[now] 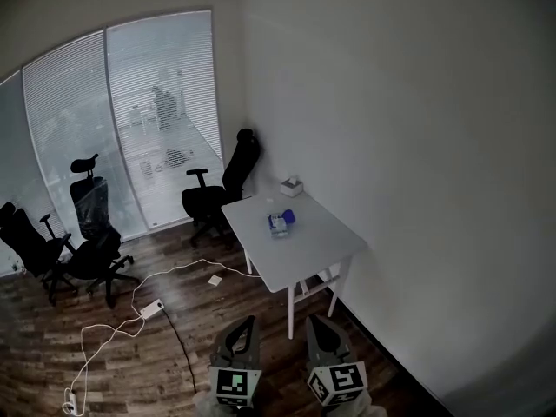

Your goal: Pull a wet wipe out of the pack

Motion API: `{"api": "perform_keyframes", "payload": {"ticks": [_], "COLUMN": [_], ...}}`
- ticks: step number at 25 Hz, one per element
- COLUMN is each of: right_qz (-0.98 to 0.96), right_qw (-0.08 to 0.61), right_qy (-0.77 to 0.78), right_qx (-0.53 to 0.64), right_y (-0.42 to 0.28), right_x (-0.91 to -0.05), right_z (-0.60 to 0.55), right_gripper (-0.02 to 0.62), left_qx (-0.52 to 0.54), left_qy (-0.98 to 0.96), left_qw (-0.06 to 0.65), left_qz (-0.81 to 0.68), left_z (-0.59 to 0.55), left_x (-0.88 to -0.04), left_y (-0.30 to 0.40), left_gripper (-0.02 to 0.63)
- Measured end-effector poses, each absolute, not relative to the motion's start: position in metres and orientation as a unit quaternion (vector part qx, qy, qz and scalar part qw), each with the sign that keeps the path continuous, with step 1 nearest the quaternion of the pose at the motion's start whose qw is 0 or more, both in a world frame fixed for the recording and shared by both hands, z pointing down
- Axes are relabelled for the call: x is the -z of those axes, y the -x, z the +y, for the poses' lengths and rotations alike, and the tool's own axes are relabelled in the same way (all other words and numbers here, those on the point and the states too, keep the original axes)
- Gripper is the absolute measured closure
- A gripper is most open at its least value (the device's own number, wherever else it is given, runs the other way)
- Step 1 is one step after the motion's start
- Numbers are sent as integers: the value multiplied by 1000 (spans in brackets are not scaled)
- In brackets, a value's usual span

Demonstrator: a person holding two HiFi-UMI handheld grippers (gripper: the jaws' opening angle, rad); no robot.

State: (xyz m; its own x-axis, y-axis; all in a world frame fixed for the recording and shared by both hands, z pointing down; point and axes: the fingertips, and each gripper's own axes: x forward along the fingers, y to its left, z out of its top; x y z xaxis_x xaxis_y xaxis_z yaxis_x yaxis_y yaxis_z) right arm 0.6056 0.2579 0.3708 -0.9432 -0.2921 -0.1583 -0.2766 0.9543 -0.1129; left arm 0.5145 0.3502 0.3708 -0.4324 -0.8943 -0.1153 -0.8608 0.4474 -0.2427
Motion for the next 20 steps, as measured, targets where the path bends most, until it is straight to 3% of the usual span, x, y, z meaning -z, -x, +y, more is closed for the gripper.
{"api": "perform_keyframes", "payload": {"ticks": [20], "right_qz": [982], "right_qw": [65], "right_qy": [175], "right_qx": [38], "right_y": [-425], "right_x": [-371], "right_z": [254], "right_gripper": [591], "left_qx": [56], "left_qy": [554], "left_qw": [95], "left_qz": [825], "left_z": [333], "left_x": [-368], "left_y": [-342], "left_gripper": [601]}}
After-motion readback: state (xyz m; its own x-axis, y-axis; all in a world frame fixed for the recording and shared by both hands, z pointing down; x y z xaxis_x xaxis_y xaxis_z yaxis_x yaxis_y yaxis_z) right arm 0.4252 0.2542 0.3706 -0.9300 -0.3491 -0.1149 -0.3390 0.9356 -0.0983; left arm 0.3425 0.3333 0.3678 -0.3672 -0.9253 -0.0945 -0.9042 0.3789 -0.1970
